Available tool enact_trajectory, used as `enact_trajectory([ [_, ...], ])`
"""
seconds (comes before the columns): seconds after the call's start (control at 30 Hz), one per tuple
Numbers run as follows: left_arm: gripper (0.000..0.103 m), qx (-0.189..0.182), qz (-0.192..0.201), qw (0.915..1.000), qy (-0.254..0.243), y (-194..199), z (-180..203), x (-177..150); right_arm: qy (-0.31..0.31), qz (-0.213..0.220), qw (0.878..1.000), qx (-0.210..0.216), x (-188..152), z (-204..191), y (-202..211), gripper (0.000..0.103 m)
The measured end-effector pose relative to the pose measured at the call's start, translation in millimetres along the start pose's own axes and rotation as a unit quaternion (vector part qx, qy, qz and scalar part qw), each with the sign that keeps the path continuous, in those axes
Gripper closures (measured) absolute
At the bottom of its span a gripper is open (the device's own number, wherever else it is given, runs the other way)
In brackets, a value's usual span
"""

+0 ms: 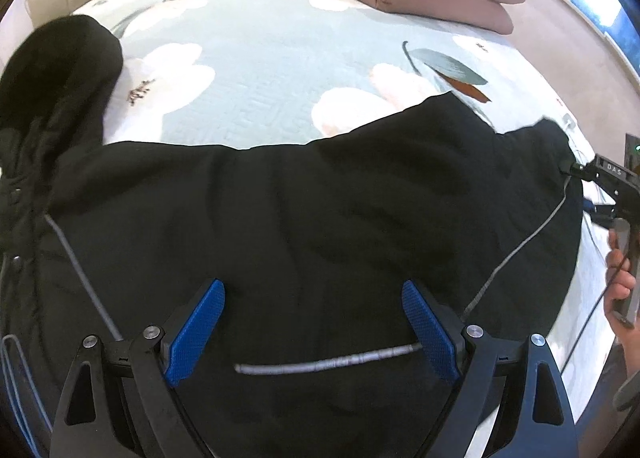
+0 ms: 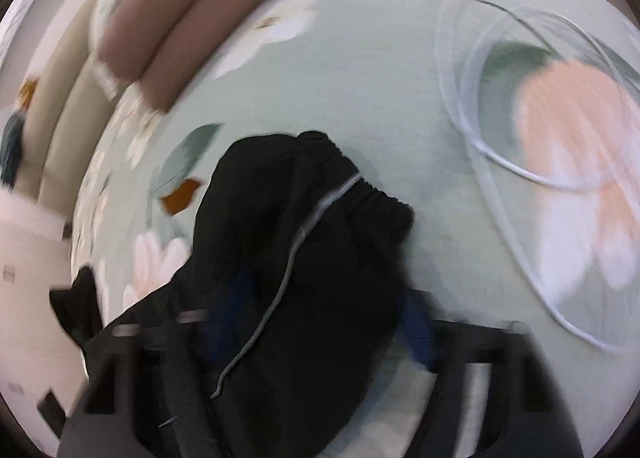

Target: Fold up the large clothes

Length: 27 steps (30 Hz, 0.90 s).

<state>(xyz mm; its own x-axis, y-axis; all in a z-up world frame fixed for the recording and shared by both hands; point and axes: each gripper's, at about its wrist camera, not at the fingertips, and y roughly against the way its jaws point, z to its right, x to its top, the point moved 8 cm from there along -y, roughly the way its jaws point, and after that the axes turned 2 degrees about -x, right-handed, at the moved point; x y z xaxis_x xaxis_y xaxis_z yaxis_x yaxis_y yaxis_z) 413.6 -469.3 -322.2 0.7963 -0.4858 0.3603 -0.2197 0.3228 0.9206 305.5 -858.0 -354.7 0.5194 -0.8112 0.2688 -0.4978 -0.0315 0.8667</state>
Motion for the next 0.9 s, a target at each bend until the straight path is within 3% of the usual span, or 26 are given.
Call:
enact_trajectory([
  [0.03,0.013,0.002,0.001,1.0,0.001,-3,0,2,0.004,-0.008,1.0,0.004,-1,-6,0,0.085],
  [0.2,0.013,-0.029,0.01,0.9995,0.003,0,8,9,0.031,0.069,0.995,-0.062,-11,-3,83,0.087],
  [0.27,0.013,-0.023,0.005,0.9997,-0.008,-5,13,8,0.028,0.074,0.992,-0.099,-25,13,99,0.087],
  [0.33,0.012,0.016,-0.023,0.999,-0.037,-27,15,0,0.023,0.062,0.989,-0.131,-40,29,95,0.087],
  [0.4,0.006,0.036,0.001,0.9978,-0.056,-31,17,1,0.006,0.027,0.987,-0.161,-56,46,71,0.087],
  [0.5,0.007,0.019,0.0,0.9984,-0.054,-21,16,2,-0.006,0.015,0.986,-0.166,-60,58,63,0.087],
  [0.6,0.008,-0.026,0.03,0.9989,-0.024,18,0,-1,0.023,0.046,0.989,-0.142,-58,20,92,0.089],
  [0.7,0.008,-0.042,0.057,0.9975,-0.002,65,-31,-13,0.073,0.074,0.989,-0.109,-68,-41,130,0.09],
  [0.8,0.008,-0.041,0.078,0.996,0.009,112,-68,-29,0.139,0.098,0.981,-0.095,-84,-116,155,0.09],
  [0.9,0.008,-0.016,0.094,0.9953,0.015,154,-115,-49,0.204,0.111,0.97,-0.075,-113,-200,161,0.09],
])
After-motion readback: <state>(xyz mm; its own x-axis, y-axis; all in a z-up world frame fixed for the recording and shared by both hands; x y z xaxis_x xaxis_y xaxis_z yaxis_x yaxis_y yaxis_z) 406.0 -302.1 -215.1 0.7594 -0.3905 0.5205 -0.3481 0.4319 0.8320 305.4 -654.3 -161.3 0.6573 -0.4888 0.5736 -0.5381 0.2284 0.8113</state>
